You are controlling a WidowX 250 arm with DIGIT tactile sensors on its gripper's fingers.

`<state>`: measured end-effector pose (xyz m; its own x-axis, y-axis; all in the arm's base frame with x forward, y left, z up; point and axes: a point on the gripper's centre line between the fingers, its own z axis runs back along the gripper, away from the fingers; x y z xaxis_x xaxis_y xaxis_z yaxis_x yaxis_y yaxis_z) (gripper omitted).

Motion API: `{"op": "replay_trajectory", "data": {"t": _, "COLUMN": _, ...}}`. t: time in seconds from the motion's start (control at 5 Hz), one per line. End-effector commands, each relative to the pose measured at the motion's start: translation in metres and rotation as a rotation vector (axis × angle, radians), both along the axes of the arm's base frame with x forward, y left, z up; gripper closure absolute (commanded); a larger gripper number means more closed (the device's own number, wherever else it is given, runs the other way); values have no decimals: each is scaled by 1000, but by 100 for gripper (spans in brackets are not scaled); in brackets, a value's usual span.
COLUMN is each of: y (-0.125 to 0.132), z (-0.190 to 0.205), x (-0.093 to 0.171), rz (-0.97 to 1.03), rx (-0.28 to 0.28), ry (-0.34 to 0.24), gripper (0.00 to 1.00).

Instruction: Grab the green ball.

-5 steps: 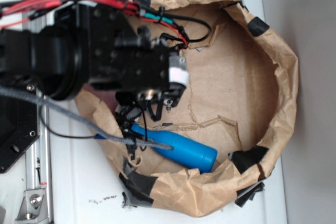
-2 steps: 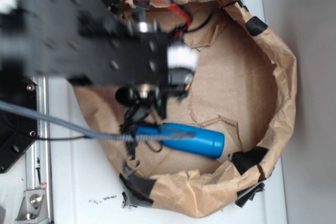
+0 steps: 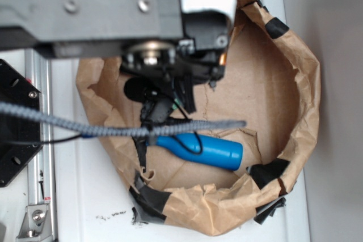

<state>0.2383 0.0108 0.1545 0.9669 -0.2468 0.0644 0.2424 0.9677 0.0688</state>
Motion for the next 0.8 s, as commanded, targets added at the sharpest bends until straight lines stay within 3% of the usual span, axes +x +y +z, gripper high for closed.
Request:
{"op": "replay_trajectory", "data": {"t": 0.0, "y": 0, "z": -18, "x": 3, "rz": -177, "rx": 60, "ry": -76, "gripper": 0}}
{"op": "replay_trajectory", "data": {"t": 0.2, "y": -8, "z": -66, "x": 4, "rz": -340, "rx": -45, "ry": -20, "gripper": 0}}
{"op": "replay_trajectory", "data": {"t": 0.4, "y": -20, "z": -98, "x": -5, "rz": -448, "rx": -61, "ry": 35, "gripper": 0}}
{"op": "replay_trajectory", "data": {"t": 0.6, "y": -20, "z": -121, "x": -6, "rz": -498, "rx": -16, "ry": 49, "gripper": 0}}
